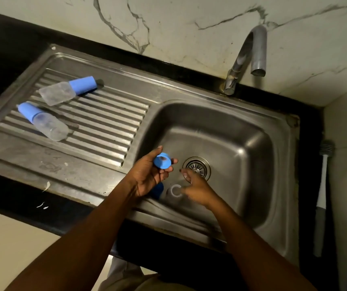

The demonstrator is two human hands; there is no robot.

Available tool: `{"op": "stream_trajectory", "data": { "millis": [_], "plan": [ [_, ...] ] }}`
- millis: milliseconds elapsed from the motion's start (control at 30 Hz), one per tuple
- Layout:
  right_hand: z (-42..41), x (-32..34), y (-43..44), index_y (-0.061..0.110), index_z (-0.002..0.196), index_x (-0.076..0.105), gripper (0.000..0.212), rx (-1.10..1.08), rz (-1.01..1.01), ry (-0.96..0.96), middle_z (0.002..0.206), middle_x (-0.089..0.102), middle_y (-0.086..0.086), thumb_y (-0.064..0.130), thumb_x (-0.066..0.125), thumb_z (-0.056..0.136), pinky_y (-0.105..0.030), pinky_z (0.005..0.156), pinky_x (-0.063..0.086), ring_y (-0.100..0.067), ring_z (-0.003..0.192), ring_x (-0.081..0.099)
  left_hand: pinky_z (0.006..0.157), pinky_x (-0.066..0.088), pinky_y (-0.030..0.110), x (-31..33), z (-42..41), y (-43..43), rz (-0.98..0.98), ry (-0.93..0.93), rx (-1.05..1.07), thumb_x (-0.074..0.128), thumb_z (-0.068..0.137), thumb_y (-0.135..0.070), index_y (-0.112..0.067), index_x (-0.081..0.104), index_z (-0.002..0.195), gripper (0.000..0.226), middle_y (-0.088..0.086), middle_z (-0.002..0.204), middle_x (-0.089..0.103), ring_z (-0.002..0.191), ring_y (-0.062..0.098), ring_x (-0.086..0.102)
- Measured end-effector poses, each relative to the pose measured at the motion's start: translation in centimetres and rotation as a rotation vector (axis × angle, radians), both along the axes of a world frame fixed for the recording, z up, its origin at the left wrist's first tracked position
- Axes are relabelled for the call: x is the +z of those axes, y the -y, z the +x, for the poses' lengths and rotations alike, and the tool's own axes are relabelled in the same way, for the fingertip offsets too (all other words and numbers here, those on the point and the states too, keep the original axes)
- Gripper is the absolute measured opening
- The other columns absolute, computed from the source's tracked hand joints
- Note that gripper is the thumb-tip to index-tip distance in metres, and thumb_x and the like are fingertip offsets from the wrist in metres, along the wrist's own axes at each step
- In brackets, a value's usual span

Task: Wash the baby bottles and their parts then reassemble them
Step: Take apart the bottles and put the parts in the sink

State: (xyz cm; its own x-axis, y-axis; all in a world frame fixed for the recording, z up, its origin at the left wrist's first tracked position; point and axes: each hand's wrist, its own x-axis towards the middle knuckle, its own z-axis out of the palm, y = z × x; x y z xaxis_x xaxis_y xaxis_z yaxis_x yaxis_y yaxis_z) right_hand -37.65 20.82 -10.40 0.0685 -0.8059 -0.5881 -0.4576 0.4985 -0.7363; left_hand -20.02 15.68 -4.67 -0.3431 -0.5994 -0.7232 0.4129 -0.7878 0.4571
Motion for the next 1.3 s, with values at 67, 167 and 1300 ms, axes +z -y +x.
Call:
{"op": "stream_trajectory", "data": {
  "millis": [67,167,1300],
  "plan": [
    [0.0,2.9,1.1,0.015,0.138,0.054,0.052,-0.221,-0.132,0.137,0.137,0.056,0.002,-0.009,0.054,0.091,-0.023,0.091,0.05,-0.017,0.127,0.055,0.044,0.048,0.022,0.0,-0.5,0.0,0.006,0.06,-0.086,0.065,0.093,-0.042,-0.006,0.058,0.109,0.04,0.019,0.098,0.066,0.06,0.019,0.059],
    [-0.2,6.3,2.4,0.019,0.127,0.065,0.031,-0.324,-0.196,0.385,0.127,0.066,0.001,0.006,0.052,0.101,-0.031,0.082,0.058,-0.016,0.111,0.066,0.045,0.048,0.022,0.5,-1.6,-0.2,-0.05,0.195,-0.145,0.07,0.088,-0.05,-0.005,0.065,0.113,0.051,0.012,0.087,0.064,0.058,0.016,0.059],
    [1.0,7.3,0.8,0.01,0.096,0.077,0.014,-0.43,-0.448,-0.034,0.091,0.076,0.001,0.006,0.079,0.083,-0.013,0.073,0.055,-0.006,0.083,0.071,0.076,0.058,0.028,1.8,-4.3,-1.6,-0.224,0.161,-0.035,0.049,0.105,-0.023,0.007,0.066,0.113,0.036,0.02,0.1,0.072,0.081,0.019,0.07]
  ]
}}
